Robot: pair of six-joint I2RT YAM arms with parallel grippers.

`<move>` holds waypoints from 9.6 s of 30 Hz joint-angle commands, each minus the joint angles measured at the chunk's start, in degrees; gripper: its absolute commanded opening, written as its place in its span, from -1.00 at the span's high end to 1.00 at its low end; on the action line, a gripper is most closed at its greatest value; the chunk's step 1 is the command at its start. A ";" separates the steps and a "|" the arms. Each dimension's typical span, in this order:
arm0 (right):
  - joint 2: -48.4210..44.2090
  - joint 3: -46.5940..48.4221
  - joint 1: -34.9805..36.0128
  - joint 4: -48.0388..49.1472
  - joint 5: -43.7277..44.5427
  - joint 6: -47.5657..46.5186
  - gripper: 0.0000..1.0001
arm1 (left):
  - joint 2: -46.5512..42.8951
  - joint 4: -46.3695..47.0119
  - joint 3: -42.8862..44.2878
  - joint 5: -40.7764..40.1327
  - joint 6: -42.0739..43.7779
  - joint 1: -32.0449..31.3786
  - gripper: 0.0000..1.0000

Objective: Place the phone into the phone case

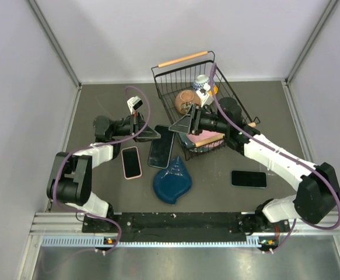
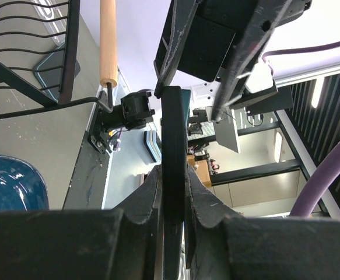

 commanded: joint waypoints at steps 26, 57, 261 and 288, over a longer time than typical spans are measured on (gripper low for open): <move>-3.64 0.52 1.81 6.75 -3.37 -5.85 0.33 | -12.81 -43.88 8.34 -7.63 43.66 -0.94 1.00; -6.98 -11.97 4.62 11.07 -2.59 -0.66 0.06 | -22.13 -38.42 3.94 -23.36 36.71 -0.59 1.00; -15.06 -15.34 -37.57 -55.82 45.23 -3.09 0.47 | -17.21 -95.38 10.27 -40.77 64.04 17.87 -0.98; 1.45 0.42 -54.36 -41.58 25.37 -62.00 0.66 | -18.09 -91.95 7.98 -37.16 62.90 17.96 -0.98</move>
